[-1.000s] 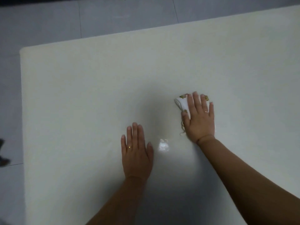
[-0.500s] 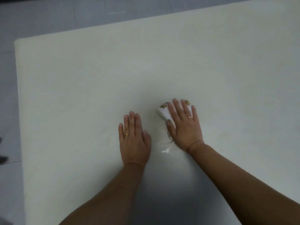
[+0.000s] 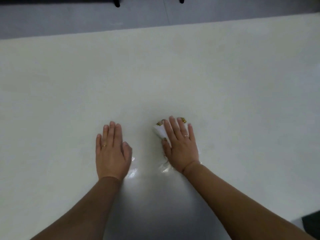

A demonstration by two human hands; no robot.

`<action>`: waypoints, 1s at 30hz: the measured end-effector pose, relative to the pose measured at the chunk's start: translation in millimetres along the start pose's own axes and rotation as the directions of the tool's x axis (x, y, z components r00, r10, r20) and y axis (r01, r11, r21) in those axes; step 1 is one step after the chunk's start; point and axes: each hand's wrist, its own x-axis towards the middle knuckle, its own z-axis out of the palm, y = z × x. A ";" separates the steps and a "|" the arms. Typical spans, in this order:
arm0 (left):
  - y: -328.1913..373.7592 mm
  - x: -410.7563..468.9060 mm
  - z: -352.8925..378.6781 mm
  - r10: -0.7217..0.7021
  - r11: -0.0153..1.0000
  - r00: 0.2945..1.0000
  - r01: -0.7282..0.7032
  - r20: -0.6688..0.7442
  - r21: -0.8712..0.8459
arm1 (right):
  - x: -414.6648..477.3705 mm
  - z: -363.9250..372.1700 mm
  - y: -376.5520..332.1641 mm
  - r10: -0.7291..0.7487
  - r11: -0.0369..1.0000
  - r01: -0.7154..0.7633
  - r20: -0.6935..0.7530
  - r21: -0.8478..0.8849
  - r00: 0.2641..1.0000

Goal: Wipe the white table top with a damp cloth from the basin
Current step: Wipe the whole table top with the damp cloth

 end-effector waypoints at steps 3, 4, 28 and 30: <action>1.3 -0.2 -0.1 -0.008 1.000 1.000 0.008 -0.009 -0.008 | -0.9 4.5 -22.5 0.241 0.970 -0.239 -0.054 0.038 0.969; 1.2 -0.6 0.1 -0.009 1.000 1.000 0.009 -0.008 -0.007 | -5.1 7.1 -37.3 0.276 0.961 -0.272 -0.084 0.057 0.958; 5.2 -39.6 -3.0 -0.075 0.997 0.997 0.075 0.001 0.030 | -58.1 10.6 -25.4 -0.224 0.973 0.222 -0.016 -0.067 0.975; 5.0 -71.4 1.3 -0.094 0.996 0.996 0.094 0.003 -0.006 | -54.1 6.4 -1.3 -0.130 0.989 0.129 -0.016 -0.071 0.991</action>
